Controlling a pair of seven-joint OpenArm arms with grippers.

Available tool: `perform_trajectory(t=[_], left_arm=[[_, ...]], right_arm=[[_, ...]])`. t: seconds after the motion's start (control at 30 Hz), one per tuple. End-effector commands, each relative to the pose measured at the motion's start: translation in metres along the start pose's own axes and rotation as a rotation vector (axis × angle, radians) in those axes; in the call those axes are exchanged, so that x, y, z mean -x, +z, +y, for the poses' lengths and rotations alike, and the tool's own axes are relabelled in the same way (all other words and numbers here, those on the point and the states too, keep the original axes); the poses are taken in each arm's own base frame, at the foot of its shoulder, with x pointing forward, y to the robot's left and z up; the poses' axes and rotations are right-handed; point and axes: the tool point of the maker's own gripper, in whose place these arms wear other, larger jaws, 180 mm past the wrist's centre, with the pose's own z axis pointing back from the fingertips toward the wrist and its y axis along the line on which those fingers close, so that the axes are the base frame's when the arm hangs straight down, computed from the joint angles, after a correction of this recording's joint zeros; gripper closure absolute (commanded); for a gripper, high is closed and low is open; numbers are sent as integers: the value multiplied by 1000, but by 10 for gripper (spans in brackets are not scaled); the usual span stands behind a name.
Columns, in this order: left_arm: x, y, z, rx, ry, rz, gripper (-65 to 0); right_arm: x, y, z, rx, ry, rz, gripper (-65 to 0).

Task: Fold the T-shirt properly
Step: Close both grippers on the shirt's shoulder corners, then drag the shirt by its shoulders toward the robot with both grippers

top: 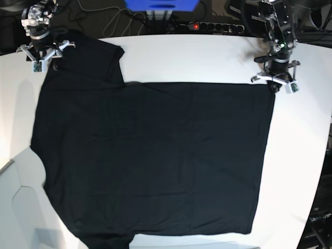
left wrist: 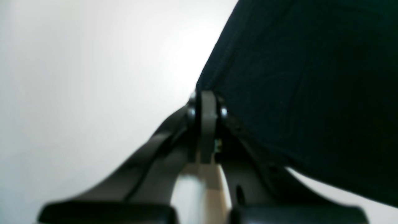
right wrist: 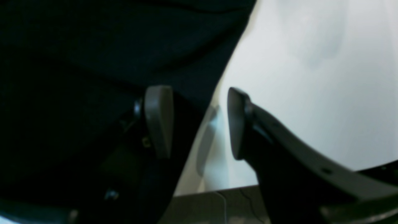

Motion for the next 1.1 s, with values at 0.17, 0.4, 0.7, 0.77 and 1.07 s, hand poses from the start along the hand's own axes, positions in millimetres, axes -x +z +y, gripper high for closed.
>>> perform_trajectory(t=[0.17, 0.4, 0.7, 0.77, 1.07], left_arm=[[-1, 2, 5, -11, -16, 8, -1], [0, 2, 5, -11, -16, 9, -1], [7, 7, 9, -18, -22, 23, -1], [9, 11, 18, -39, -20, 26, -1], [-13, 36, 15, -29, -67, -33, -1]], right_arm=[[1, 2, -1, -11, 19, 4, -285], [2, 3, -1, -12, 24, 9, -82], [-5, 9, -7, -18, 85, 58, 0], [-19, 14, 7, -95, 146, 26, 0], [-58, 40, -13, -18, 153, -86, 0]])
